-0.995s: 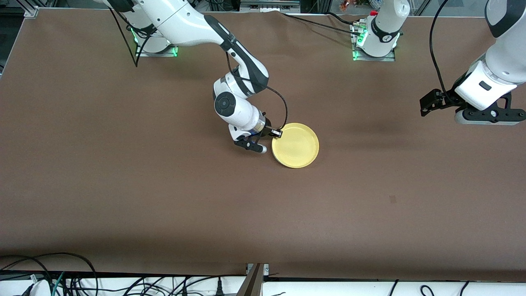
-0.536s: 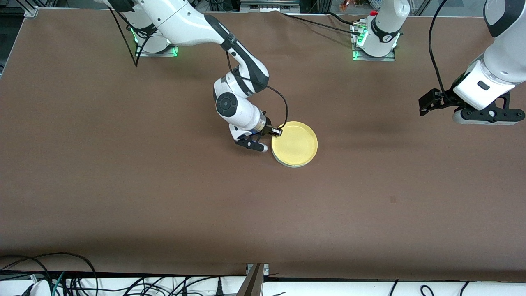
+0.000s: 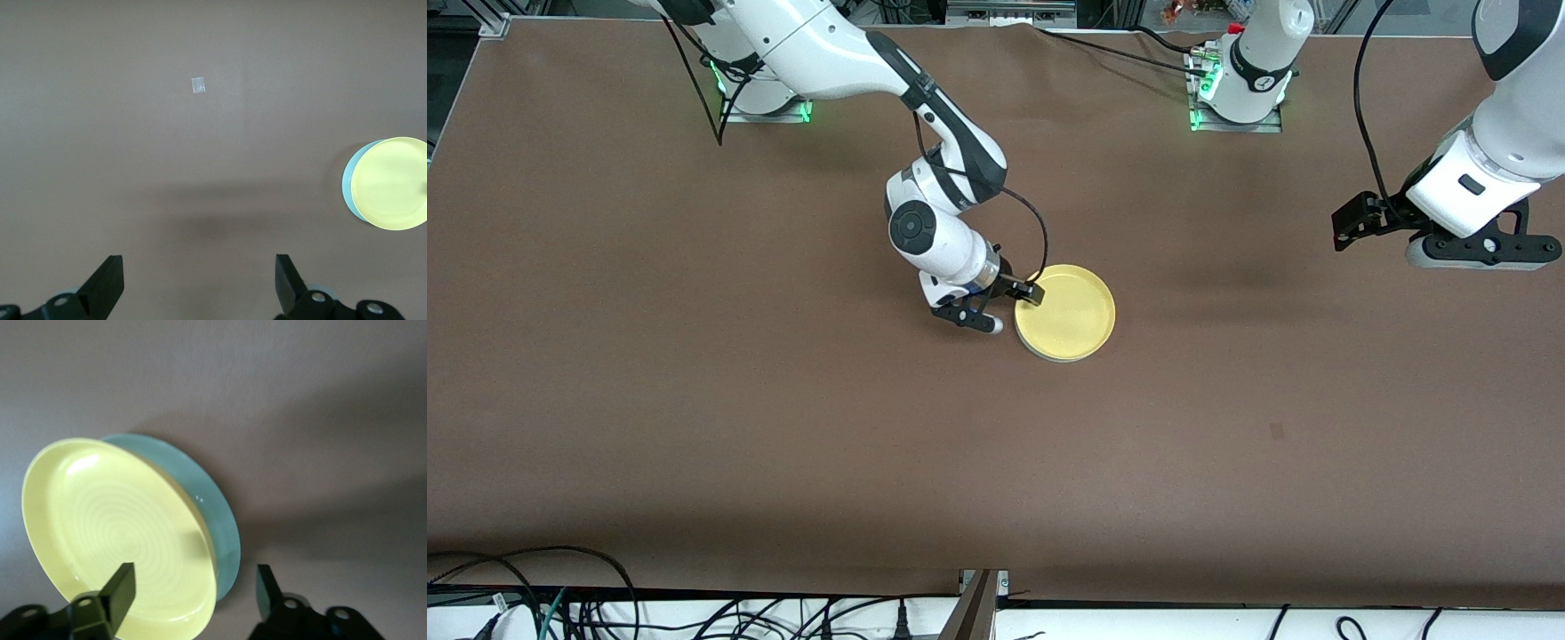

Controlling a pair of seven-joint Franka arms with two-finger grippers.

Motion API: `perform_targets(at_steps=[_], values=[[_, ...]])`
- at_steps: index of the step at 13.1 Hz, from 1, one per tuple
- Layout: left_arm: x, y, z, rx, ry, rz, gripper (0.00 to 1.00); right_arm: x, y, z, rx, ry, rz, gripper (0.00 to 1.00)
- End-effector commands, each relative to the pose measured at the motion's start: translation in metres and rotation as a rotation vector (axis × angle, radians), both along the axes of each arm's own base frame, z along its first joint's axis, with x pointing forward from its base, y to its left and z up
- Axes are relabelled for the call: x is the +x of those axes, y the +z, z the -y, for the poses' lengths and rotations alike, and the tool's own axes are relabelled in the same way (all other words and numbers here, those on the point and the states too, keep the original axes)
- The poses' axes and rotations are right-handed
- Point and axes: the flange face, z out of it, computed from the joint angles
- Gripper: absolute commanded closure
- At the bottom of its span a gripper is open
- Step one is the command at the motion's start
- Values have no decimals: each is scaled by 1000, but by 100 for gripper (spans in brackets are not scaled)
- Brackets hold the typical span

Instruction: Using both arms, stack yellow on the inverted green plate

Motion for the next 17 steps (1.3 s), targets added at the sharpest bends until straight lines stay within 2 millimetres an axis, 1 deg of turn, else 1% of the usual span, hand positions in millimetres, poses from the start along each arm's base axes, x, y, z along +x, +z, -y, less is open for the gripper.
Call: perform_targets(at_steps=[1, 2, 4, 5, 6, 7, 8, 9, 10, 11, 12, 13, 14, 15, 16, 17], values=[[1, 5, 1, -13, -15, -8, 0, 39, 39, 42, -75, 64, -22, 0], [1, 5, 1, -13, -12, -6, 0, 55, 48, 65, -108, 119, -29, 0], [2, 7, 2, -14, -15, -3, 0, 92, 76, 129, -140, 216, -35, 0], [2, 7, 2, -14, -15, -3, 0, 106, 98, 162, -145, 257, -36, 0], [2, 7, 2, -14, -15, -3, 0, 115, 116, 196, -159, 295, -62, 0], [2, 7, 2, -14, -15, -3, 0, 126, 135, 236, -174, 321, -72, 0], [2, 7, 2, -14, -15, -3, 0, 134, 152, 273, -191, 364, -80, 0], [2, 7, 2, -14, -15, -3, 0, 140, 166, 316, -211, 398, -88, 0], [1, 6, 2, -14, -15, -5, 0, 142, 178, 353, -229, 416, -107, 0], [2, 7, 2, -14, -15, -3, 0, 142, 193, 384, -243, 427, -116, 0], [2, 7, 2, -14, -15, -3, 0, 139, 213, 413, -248, 449, -111, 0], [2, 7, 2, -14, -15, -3, 0, 136, 222, 427, -256, 474, -109, 0], [2, 7, 2, -14, -15, -3, 0, 131, 245, 438, -297, 472, -90, 0], [2, 7, 2, -14, -15, -3, 0, 125, 261, 446, -366, 487, -91, 0], [1, 6, 2, -14, -15, -5, 0, 119, 278, 442, -428, 520, -86, 0], [2, 7, 2, -14, -15, -3, 0, 110, 292, 450, -437, 529, -77, 0]])
